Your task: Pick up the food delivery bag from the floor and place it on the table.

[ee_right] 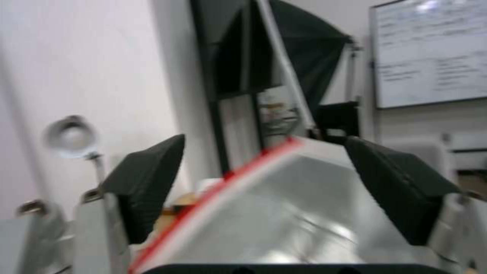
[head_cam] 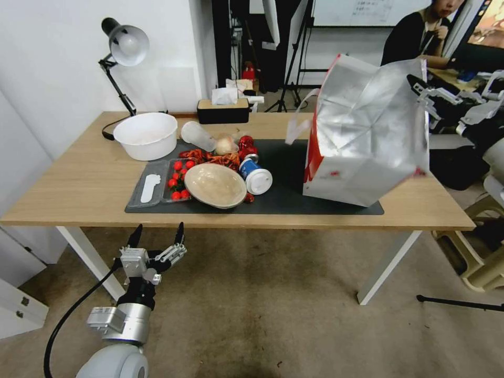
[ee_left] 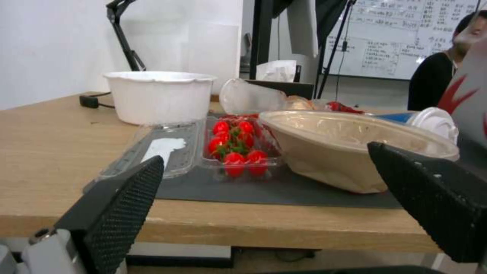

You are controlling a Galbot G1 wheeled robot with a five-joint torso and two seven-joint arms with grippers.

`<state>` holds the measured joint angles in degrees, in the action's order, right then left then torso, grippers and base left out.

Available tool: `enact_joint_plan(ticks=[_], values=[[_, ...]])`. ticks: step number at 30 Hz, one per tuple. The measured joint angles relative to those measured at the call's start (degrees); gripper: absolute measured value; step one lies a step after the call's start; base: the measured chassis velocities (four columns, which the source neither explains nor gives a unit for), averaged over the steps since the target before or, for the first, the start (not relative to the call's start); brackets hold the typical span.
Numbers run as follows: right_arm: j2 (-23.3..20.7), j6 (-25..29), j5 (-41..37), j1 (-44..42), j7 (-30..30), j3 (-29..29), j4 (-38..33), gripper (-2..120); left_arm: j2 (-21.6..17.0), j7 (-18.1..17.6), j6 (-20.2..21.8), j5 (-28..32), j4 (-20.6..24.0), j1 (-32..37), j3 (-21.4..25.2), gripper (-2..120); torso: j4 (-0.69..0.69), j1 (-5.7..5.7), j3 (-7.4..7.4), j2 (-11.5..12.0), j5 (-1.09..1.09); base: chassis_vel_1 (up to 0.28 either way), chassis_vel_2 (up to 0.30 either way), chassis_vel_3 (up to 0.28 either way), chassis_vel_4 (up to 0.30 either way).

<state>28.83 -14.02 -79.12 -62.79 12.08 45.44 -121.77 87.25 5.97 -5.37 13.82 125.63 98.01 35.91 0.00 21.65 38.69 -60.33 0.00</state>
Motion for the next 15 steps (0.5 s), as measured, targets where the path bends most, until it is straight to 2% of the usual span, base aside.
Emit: enact_joint_plan(ticks=[1,3,5,7,8,9,11,13,15], values=[[0.0,0.0,0.0,0.0,0.0,0.0,0.0,86,0.0,0.0,0.0,0.0,0.0,0.0,0.0,100,0.0,0.0,0.0,0.0,0.0,0.0,0.0,0.0,0.0],[-0.1,3.0,0.4,-1.9,-3.9,0.4,-1.1,97,-0.1,0.0,0.0,0.1,0.0,-0.1,0.0,100,0.0,0.0,0.0,0.0,0.0,0.0,0.0,0.0,0.0],[0.1,4.0,0.7,-2.6,-5.4,0.4,-1.4,98,-0.1,0.0,0.0,0.1,0.0,-0.1,0.0,100,0.0,0.0,0.0,0.0,0.0,0.0,0.0,0.0,0.0],[0.8,7.3,1.3,-5.4,-11.4,0.4,-2.3,99,-0.2,0.1,0.0,0.2,0.0,-0.2,0.0,100,0.0,0.0,0.0,0.0,0.0,0.0,0.0,0.0,0.0],[1.8,10.1,1.2,-8.4,-17.9,0.4,-3.4,100,-0.3,0.1,0.0,0.3,-0.1,-0.2,0.0,100,-0.01,0.0,0.0,0.0,0.0,0.0,0.0,0.0,0.0],[1.8,10.1,1.2,-8.4,-17.9,0.4,-3.4,100,-0.3,0.1,0.0,0.3,-0.1,-0.2,0.0,100,-0.01,0.0,0.0,0.0,0.0,0.0,0.0,0.0,0.0],[2.9,12.1,1.9,-11.3,-25.5,-0.4,-4.8,100,-0.3,0.1,0.0,0.4,-0.1,-0.2,0.1,100,0.0,0.0,-0.01,0.0,0.0,0.0,0.0,0.0,0.0],[3.0,12.1,2.5,-11.7,-26.0,-0.6,-5.1,100,-0.3,0.0,0.0,0.4,-0.1,-0.2,0.1,100,0.0,0.0,-0.01,0.0,0.0,0.0,0.0,0.0,0.0],[4.4,11.0,10.5,-14.3,-25.3,-1.7,-7.7,100,-0.3,0.0,0.0,0.5,-0.1,-0.1,0.2,100,0.0,0.0,-0.01,0.0,-0.01,0.0,0.0,0.0,0.0]])
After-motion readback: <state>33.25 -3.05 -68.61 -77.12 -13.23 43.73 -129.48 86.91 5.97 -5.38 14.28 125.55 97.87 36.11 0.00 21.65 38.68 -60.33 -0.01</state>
